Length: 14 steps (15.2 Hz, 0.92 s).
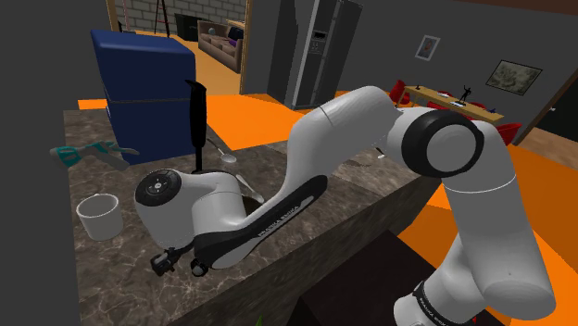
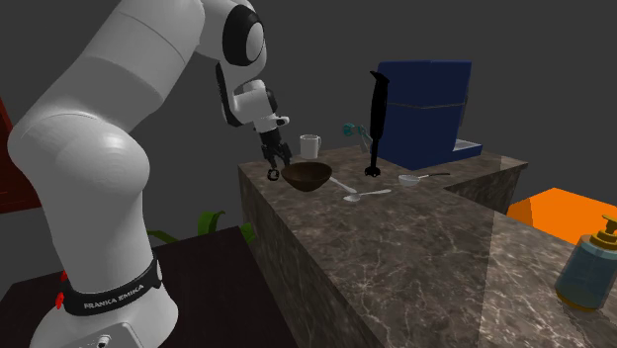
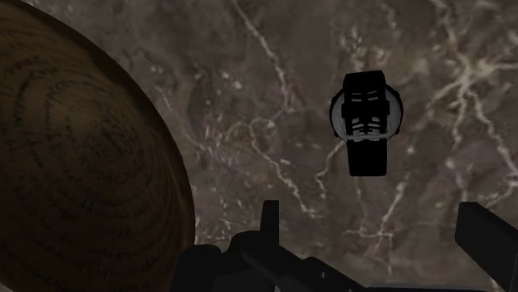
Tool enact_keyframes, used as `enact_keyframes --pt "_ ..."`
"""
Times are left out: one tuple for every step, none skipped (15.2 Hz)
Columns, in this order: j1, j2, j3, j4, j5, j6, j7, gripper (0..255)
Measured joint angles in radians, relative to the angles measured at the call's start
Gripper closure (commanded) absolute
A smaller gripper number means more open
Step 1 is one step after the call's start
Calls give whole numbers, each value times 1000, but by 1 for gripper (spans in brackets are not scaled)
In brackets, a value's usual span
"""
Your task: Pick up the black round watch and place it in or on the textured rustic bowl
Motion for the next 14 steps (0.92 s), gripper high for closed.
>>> enact_keyframes --pt "0 0 0 0 0 0 0 255" --pt "0 0 0 0 0 0 0 255" --pt "0 0 0 0 0 0 0 255" --pt "0 0 0 0 0 0 0 255" --pt "0 0 0 0 0 0 0 255" --pt "0 0 0 0 0 0 0 255" --pt "0 0 0 0 0 0 0 255" --pt "0 0 0 0 0 0 0 255" --pt "0 0 0 0 0 0 0 255" --pt "0 0 0 0 0 0 0 0" --pt "0 0 0 0 0 0 0 0" --pt "-49 -12 38 -22 40 14 -49 0" --pt "-129 -24 101 -52 118 23 -155 0" --pt "-219 -12 169 -59 211 16 -286 0"
